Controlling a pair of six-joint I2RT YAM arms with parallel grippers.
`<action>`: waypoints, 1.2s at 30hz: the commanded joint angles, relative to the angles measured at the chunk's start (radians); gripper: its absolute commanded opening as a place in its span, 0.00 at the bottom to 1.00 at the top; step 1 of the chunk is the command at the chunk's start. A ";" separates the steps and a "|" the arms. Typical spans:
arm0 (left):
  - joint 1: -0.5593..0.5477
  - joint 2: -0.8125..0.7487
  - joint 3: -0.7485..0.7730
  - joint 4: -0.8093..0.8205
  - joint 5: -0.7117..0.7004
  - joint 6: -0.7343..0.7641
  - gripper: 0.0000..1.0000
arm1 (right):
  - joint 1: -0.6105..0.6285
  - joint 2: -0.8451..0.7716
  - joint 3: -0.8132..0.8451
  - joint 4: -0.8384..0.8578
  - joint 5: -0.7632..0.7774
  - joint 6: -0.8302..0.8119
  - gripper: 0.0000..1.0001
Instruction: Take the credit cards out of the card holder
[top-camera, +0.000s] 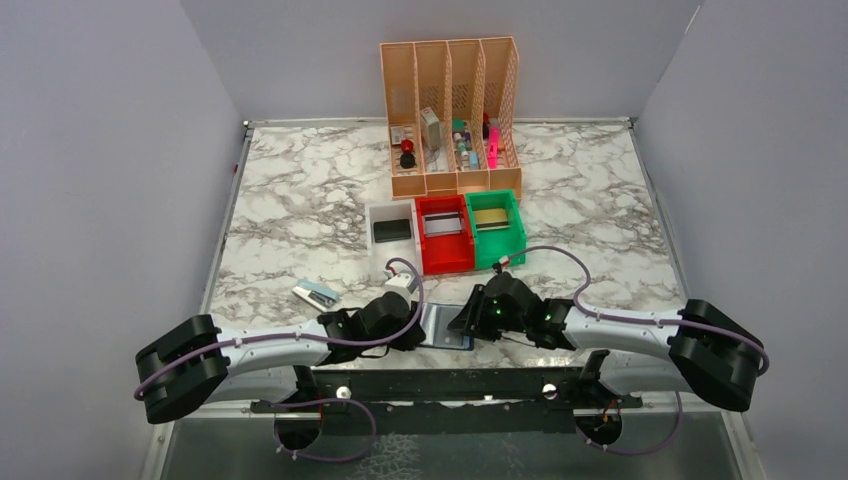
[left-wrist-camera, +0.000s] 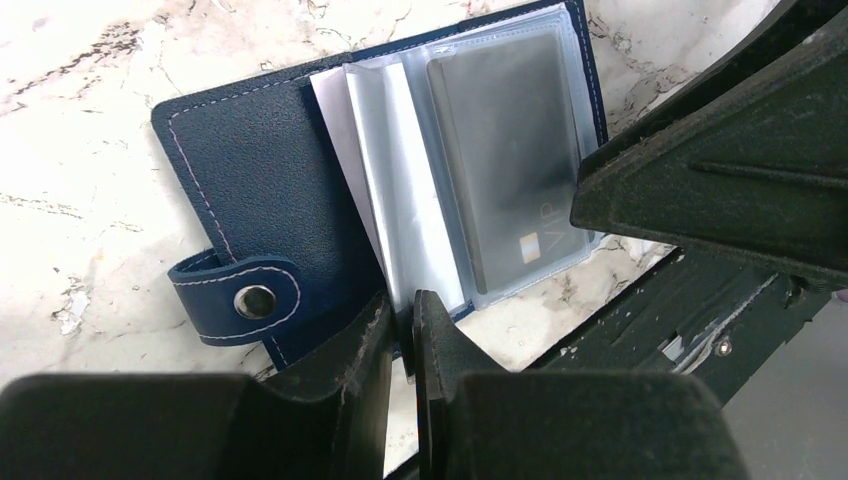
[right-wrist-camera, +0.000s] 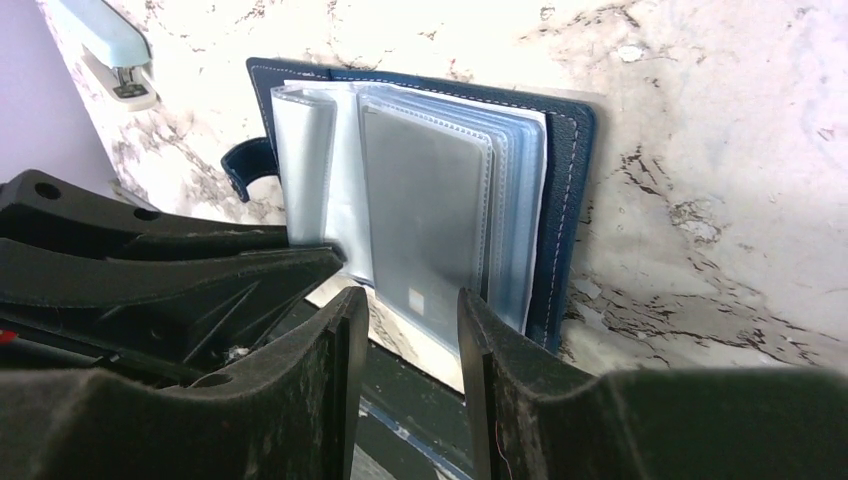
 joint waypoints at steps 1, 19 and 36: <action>-0.008 -0.013 -0.003 0.020 -0.002 -0.009 0.16 | 0.001 -0.021 -0.017 -0.029 0.060 0.053 0.43; -0.013 -0.003 0.008 0.023 -0.006 -0.009 0.16 | 0.002 0.018 0.028 -0.104 0.065 -0.003 0.43; -0.023 0.010 0.011 0.027 -0.006 -0.014 0.16 | 0.002 -0.029 0.023 -0.121 0.030 -0.066 0.43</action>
